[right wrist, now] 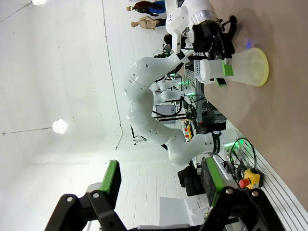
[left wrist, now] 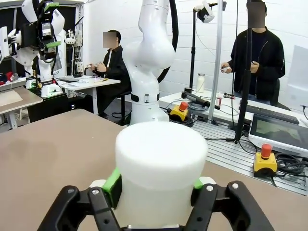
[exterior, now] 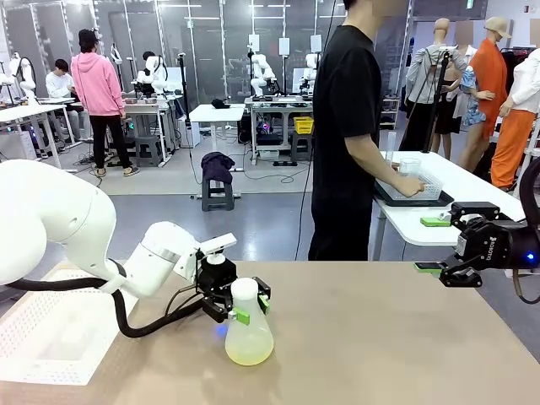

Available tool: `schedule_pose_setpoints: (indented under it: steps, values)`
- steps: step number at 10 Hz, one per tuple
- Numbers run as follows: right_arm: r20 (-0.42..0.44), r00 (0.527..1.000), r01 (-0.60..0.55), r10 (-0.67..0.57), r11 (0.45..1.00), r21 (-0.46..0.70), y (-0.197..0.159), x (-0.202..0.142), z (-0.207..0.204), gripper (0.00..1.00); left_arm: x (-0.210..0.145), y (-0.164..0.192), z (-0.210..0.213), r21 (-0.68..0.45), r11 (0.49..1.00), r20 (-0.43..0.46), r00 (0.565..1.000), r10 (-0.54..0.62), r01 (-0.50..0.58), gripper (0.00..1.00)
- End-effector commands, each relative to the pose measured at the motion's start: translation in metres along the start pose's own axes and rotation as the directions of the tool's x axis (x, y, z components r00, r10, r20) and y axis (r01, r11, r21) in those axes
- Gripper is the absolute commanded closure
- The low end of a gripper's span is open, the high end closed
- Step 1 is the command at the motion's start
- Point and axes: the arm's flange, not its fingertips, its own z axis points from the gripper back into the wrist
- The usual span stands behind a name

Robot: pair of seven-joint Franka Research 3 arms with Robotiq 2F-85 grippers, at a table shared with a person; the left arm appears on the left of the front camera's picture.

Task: Prepare the solutions needed for the experiment.
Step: When the human places the Big flask in the center of the table, pick up the Big flask and place it in the left Organizing basket.

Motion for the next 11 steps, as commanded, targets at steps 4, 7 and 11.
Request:
schedule_pose_setpoints:
  steps: [4, 7, 11]
  values:
    - [-0.002, 1.0, -0.015, 0.015, 1.0, 0.008, 0.001, 0.0, 0.0, 0.14, -0.009, 0.005, 0.002, -0.022, 0.999, -0.004, 1.0, 0.023, -0.023, 1.0]
    - [-0.002, 1.0, -0.015, 0.015, 1.0, 0.008, 0.001, 0.0, 0.0, 0.14, -0.005, 0.006, 0.004, -0.019, 0.999, -0.007, 1.0, 0.03, -0.03, 0.82]
    - [-0.002, 1.0, -0.015, 0.015, 1.0, 0.008, 0.001, 0.0, 0.0, 0.14, 0.001, 0.008, 0.004, -0.024, 0.999, -0.01, 0.999, 0.039, -0.039, 1.0]
